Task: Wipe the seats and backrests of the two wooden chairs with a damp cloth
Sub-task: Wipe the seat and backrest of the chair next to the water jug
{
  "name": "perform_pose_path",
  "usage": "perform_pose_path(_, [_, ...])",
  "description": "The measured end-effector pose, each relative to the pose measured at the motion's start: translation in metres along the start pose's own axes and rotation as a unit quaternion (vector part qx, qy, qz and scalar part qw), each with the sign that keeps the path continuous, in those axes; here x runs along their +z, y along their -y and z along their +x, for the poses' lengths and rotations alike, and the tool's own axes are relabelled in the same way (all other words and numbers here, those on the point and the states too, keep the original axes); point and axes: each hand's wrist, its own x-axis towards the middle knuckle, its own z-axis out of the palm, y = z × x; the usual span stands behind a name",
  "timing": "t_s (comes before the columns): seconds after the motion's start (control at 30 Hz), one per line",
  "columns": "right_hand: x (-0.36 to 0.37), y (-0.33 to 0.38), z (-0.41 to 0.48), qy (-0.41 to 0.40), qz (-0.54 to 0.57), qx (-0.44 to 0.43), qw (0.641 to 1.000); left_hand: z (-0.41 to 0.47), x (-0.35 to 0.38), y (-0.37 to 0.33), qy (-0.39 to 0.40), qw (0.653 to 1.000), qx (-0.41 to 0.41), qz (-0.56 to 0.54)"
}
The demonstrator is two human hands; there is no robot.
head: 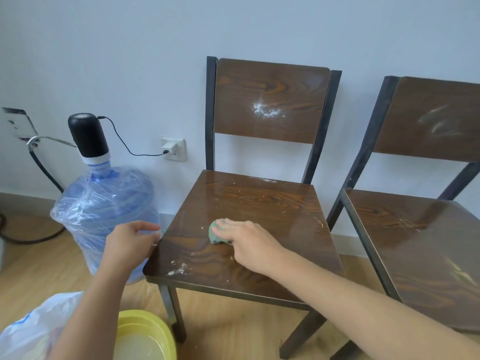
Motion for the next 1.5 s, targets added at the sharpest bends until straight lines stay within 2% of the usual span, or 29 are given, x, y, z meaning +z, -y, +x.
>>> perform_pose_path(0.07, [-0.013,-0.015,0.017,-0.022,-0.017,0.099,0.995,0.003,-0.001,0.001,-0.01,1.0,-0.001,-0.001])
perform_pose_path(0.13, [-0.011,0.003,0.03,-0.044,-0.011,0.111,0.993,0.004,-0.003,0.001,-0.024,1.0,-0.003,0.003])
perform_pose_path(0.17, [-0.004,0.02,0.032,-0.042,0.0,0.081,0.996,0.005,-0.005,0.001,-0.03,1.0,-0.004,0.005])
perform_pose_path(0.27, [0.023,0.066,0.008,0.004,0.027,-0.088,0.996,0.004,-0.01,0.003,-0.038,0.999,-0.006,0.029])
perform_pose_path(0.33, [0.022,0.062,-0.013,0.026,0.034,-0.153,0.987,0.002,-0.012,0.002,-0.036,0.998,-0.031,0.037])
perform_pose_path(0.4, [0.008,0.035,-0.022,0.023,0.019,-0.123,0.992,0.0,-0.011,0.0,-0.014,0.998,-0.055,0.03])
perform_pose_path(0.47, [-0.006,0.009,-0.014,0.014,-0.014,-0.036,0.999,-0.001,-0.009,-0.002,0.012,0.997,-0.068,0.024])
perform_pose_path(0.57, [-0.012,0.017,0.009,-0.023,-0.007,0.041,0.999,-0.003,-0.007,-0.005,0.031,0.996,-0.076,0.018])
perform_pose_path(0.63, [0.003,0.045,0.01,-0.041,0.02,-0.004,0.999,-0.004,-0.003,-0.006,0.034,0.996,-0.077,0.022])
perform_pose_path(0.73, [0.026,0.076,-0.013,-0.012,0.035,-0.137,0.99,-0.002,0.002,-0.006,0.035,0.996,-0.081,0.032])
perform_pose_path(0.8, [0.024,0.067,-0.03,-0.003,0.032,-0.163,0.986,0.0,0.004,-0.008,0.034,0.995,-0.082,0.04])
perform_pose_path(0.87, [0.011,0.036,-0.044,-0.002,0.015,-0.129,0.992,0.0,0.004,-0.009,0.036,0.995,-0.083,0.04])
perform_pose_path(1.0, [-0.025,-0.037,-0.036,-0.007,-0.035,0.04,0.999,-0.002,0.003,-0.009,0.041,0.995,-0.08,0.043])
perform_pose_path(1.07, [-0.028,-0.041,-0.02,-0.037,-0.028,0.084,0.995,-0.005,0.003,-0.012,0.045,0.995,-0.076,0.041])
perform_pose_path(1.13, [-0.015,-0.015,-0.009,-0.053,-0.007,0.061,0.997,-0.006,0.004,-0.015,0.046,0.995,-0.074,0.04])
perform_pose_path(1.3, [0.022,0.063,-0.032,0.005,0.023,-0.147,0.989,-0.008,0.006,-0.016,0.039,0.995,-0.08,0.048])
perform_pose_path(1.33, [0.019,0.063,-0.033,0.009,0.022,-0.149,0.988,-0.009,0.005,-0.016,0.041,0.995,-0.086,0.041])
perform_pose_path(1.47, [0.003,0.059,-0.002,-0.016,0.017,-0.034,0.999,-0.011,-0.006,-0.015,0.056,0.989,-0.133,-0.045])
perform_pose_path(1.5, [0.003,0.068,0.004,-0.019,0.034,-0.04,0.998,-0.012,-0.008,-0.014,0.059,0.986,-0.141,-0.065])
